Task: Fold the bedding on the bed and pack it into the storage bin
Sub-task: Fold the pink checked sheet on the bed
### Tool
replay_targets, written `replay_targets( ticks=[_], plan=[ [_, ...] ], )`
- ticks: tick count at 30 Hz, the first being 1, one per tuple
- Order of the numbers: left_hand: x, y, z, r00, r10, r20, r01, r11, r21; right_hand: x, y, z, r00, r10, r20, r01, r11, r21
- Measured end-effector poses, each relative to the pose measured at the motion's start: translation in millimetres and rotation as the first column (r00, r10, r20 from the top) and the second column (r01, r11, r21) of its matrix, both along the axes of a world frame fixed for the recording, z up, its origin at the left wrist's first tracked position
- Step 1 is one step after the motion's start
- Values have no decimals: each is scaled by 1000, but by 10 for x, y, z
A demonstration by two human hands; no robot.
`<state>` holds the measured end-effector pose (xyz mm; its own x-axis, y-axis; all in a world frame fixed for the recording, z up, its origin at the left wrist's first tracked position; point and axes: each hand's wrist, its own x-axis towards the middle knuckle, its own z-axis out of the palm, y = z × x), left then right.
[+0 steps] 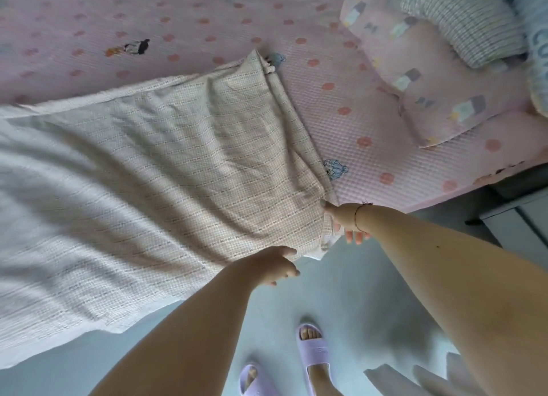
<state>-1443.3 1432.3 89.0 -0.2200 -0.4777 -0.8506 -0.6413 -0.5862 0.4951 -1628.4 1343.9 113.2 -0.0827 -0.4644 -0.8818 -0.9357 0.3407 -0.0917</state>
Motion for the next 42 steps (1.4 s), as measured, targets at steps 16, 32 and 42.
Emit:
replay_targets(
  ticks=[16, 32, 42],
  plan=[
    [748, -695, 570, 982, 165, -93, -176, 976, -130, 573, -373, 349, 967, -207, 147, 233, 953, -194],
    [1161, -2331, 1, 919, 394, -15, -385, 889, -250, 552, -2041, -711, 987, -150, 54, 160, 938, -308],
    [1409, -2824, -471, 863, 505, 14, -485, 835, -261, 700, -2352, -1160, 964, -206, 169, 232, 961, -150]
  ],
)
